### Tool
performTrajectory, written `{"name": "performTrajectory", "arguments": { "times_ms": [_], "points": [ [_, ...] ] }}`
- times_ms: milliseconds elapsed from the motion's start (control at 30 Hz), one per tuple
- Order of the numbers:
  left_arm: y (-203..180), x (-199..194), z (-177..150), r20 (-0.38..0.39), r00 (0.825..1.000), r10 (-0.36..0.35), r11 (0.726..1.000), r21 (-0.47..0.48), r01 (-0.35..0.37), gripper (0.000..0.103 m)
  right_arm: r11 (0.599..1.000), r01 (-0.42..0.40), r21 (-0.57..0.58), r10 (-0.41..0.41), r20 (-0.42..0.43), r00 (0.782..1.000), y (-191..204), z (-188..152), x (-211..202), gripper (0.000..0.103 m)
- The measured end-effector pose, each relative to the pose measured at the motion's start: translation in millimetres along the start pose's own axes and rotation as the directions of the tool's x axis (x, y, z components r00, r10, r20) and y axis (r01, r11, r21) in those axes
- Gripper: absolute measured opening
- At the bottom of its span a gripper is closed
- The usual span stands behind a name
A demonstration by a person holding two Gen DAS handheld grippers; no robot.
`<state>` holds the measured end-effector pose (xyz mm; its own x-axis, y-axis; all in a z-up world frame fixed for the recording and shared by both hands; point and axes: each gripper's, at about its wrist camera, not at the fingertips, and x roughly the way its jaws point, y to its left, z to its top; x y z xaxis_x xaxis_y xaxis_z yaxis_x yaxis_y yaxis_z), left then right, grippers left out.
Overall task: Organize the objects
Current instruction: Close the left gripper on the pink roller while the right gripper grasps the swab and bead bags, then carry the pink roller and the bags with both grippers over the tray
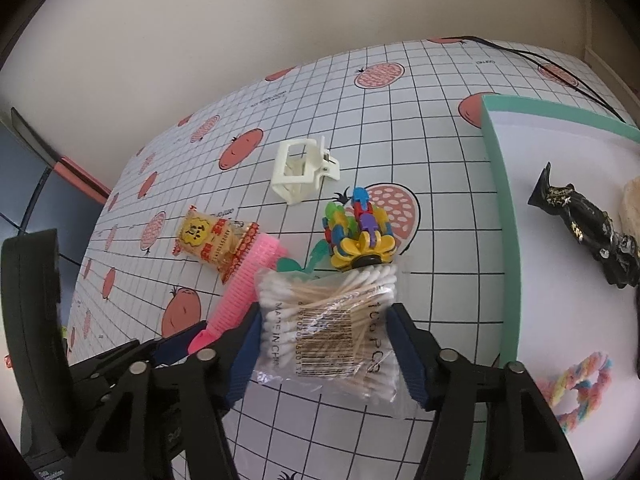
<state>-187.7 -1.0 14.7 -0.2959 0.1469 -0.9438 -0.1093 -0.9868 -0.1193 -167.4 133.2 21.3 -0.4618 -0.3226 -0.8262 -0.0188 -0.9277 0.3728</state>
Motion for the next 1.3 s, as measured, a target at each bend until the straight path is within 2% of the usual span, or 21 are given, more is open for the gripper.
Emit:
{"name": "performTrajectory", "arguments": {
  "times_ms": [300,400,767,1300],
  "points": [
    [-1.8,-1.0,0.2,0.006,1.0,0.001,1.0,-0.002,-0.001,0.032,0.999,-0.033,-0.024,0.034,0.038,0.999,5.7,3.5,-12.9,0.037],
    [-1.5,-1.9,1.5,0.009,1.0,-0.002,1.0,-0.009,0.002,0.031,0.999,-0.045,-0.02,0.046,0.046,0.998,5.1,4.4,-15.6,0.033],
    [2.4,-20.4,-1.7,0.05,0.999,-0.012,1.0,-0.008,0.012,0.029,0.997,-0.069,-0.03,0.07,0.056,0.996,5.7,6.8,-26.5,0.023],
    [7.8,-42.5,0.7,0.127,0.992,-0.029,0.997,-0.068,0.038,0.028,0.988,-0.152,-0.002,0.151,0.114,0.982,-5.7,14.7,-54.3,0.018]
  ]
}}
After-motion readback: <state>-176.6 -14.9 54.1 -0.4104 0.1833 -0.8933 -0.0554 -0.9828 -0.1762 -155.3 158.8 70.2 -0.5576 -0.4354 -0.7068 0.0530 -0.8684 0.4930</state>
